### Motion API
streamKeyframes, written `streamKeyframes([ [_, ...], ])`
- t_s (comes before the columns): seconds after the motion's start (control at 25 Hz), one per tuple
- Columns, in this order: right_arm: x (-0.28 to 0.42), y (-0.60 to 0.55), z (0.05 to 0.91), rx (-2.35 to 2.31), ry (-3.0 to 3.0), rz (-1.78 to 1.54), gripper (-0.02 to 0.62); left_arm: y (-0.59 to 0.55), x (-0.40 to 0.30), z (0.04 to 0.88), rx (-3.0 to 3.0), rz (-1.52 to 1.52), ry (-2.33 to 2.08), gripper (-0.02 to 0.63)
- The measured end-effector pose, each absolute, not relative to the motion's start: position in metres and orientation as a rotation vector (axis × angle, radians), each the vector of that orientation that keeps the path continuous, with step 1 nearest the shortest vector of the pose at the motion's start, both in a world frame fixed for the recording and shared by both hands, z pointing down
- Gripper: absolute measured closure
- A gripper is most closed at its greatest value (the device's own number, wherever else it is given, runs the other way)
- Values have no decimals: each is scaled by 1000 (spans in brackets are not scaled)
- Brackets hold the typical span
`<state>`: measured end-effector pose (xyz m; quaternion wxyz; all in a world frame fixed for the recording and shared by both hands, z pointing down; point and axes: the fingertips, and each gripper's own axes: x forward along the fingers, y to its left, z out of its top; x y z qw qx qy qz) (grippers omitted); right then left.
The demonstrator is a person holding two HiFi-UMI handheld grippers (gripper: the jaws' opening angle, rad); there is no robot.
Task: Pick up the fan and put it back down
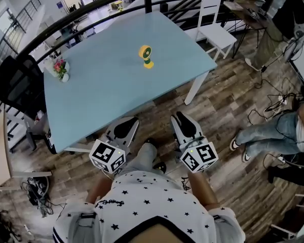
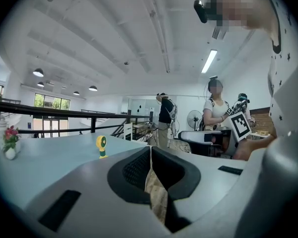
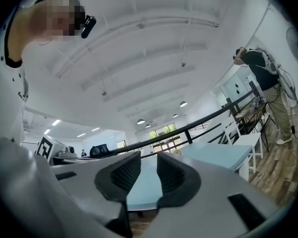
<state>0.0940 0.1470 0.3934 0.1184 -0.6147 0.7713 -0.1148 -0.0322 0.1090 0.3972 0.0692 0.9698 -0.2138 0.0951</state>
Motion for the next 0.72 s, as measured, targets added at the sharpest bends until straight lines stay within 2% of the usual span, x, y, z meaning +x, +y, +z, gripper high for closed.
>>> streamKeyframes([
  [0.72,122,9,414,-1805,2407,-348,494,-28,-6,413,2884,218,-765,574],
])
